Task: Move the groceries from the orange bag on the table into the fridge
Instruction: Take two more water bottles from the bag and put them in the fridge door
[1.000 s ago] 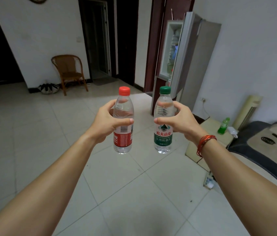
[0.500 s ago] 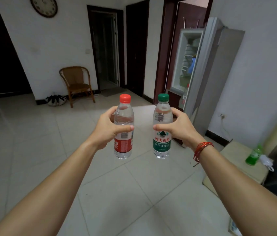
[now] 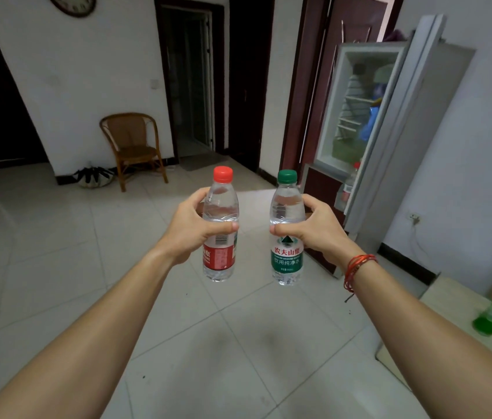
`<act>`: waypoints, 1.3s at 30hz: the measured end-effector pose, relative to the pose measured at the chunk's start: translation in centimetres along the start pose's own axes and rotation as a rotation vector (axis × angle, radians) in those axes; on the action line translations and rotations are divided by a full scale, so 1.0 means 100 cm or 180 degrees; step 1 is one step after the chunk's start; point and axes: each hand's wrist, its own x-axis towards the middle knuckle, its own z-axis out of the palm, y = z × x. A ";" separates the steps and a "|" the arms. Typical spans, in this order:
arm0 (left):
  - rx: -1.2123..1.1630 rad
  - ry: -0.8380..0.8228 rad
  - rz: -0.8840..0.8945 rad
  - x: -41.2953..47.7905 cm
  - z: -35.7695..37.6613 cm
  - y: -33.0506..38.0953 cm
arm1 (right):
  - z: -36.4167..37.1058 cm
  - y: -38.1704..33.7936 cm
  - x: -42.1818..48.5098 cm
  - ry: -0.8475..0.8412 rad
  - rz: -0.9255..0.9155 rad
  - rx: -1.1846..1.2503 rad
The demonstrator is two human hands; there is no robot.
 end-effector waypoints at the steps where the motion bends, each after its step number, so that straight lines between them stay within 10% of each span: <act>1: 0.0010 -0.0011 -0.0013 0.014 -0.003 -0.007 | 0.004 0.004 0.015 0.0012 0.0003 0.0017; 39: -0.0124 -0.0110 -0.0311 0.668 -0.047 -0.188 | 0.039 0.095 0.679 0.0190 0.0400 0.0124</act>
